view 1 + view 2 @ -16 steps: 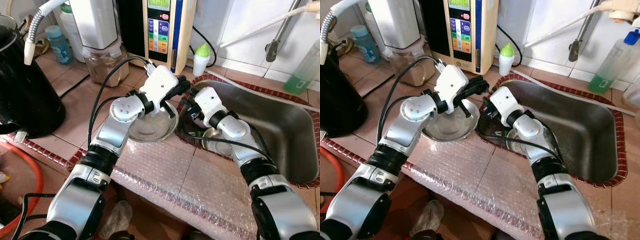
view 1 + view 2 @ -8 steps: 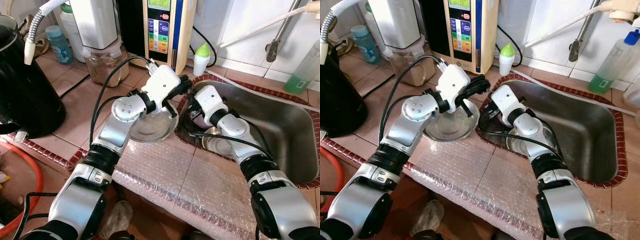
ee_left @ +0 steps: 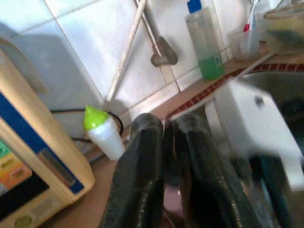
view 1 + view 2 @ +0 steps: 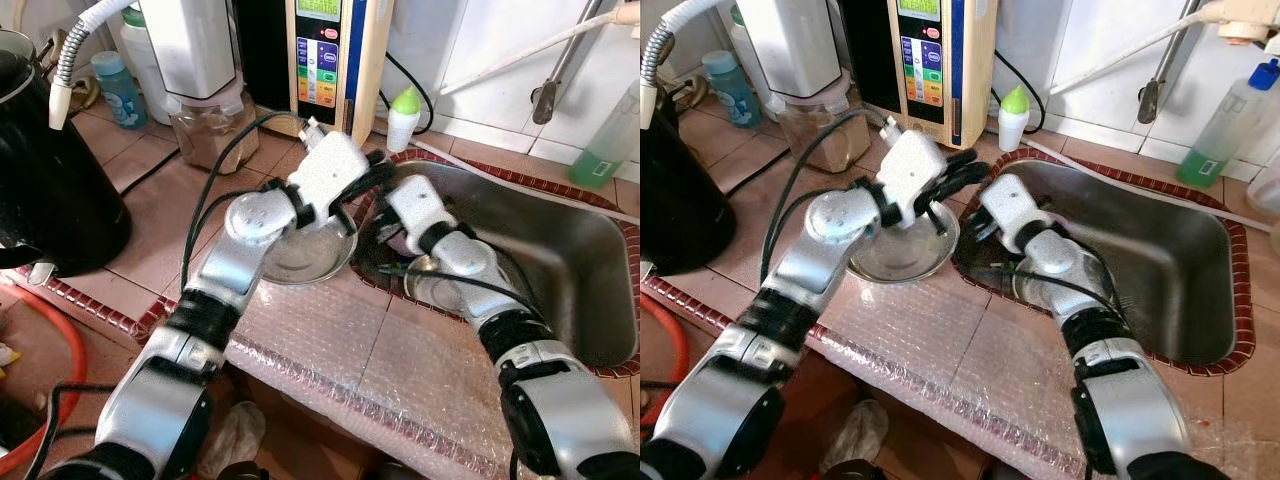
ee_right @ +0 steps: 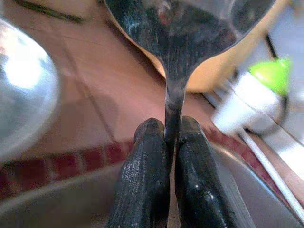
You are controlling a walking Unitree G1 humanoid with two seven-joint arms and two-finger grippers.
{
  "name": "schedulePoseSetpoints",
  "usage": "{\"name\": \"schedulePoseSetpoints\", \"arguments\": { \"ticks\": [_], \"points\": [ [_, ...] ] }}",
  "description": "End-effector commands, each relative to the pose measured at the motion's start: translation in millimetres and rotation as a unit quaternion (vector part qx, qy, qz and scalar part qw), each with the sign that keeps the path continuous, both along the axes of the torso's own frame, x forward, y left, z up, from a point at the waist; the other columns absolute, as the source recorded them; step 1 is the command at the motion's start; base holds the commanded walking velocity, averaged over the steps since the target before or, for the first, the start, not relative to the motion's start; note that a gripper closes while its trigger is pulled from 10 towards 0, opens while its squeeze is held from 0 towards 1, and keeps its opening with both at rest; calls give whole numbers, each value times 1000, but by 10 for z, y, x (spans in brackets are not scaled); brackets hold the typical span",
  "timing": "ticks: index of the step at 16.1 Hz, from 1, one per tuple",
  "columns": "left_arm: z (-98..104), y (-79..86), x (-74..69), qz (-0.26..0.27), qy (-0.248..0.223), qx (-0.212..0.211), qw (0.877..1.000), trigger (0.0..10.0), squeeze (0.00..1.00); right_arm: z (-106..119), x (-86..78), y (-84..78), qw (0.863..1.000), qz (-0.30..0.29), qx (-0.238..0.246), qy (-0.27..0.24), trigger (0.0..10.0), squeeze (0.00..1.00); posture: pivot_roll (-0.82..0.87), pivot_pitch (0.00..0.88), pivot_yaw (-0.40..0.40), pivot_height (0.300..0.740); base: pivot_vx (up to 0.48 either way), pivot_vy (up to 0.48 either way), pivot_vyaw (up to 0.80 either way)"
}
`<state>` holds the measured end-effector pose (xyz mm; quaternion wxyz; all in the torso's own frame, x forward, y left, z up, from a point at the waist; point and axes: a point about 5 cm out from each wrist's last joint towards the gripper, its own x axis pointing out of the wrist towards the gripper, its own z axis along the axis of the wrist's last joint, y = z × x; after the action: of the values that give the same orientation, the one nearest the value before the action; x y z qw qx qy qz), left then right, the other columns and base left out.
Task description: Kitchen organization
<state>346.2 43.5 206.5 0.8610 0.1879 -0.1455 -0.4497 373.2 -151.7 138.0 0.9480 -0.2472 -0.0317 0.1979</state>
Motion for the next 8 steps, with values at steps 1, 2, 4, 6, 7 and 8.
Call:
{"name": "schedulePoseSetpoints", "arguments": {
  "ticks": [1, 2, 4, 6, 7, 8],
  "points": [
    [8, 32, -39, -8, -5, 6, 1000, 10000, 1000, 32, 38, -77, 1000, -26, 10, 4, 0, 0, -14, 0, 31, 740, 0, 0, 0],
    [2, 60, -65, -10, -2, 8, 1000, 10000, 1000, -21, 33, -117, 999, -38, 10, 19, 0, 0, -14, 0, 31, 740, 0, 0, 0],
    [-16, 97, -107, -8, 6, 8, 1000, 10000, 1000, -99, 21, -189, 997, -59, 24, 41, 0, 0, -12, 0, 28, 740, 0, 0, 0],
    [-111, 150, -223, -1, 19, 2, 1000, 10000, 1000, -321, -31, -319, 987, -106, 42, 110, 0, 0, -4, 0, 20, 740, 0, 0, 0],
    [-131, 158, -241, 1, 23, 1, 1000, 10000, 1000, -353, -42, -333, 986, -112, 44, 119, 0, 0, 1, 0, 16, 740, 0, 0, 0],
    [-176, 187, -276, 8, 31, -2, 999, 10000, 1000, -448, -78, -376, 979, -130, 47, 147, 0, 0, 5, 0, 13, 740, 0, 0, 0]
  ]
}}
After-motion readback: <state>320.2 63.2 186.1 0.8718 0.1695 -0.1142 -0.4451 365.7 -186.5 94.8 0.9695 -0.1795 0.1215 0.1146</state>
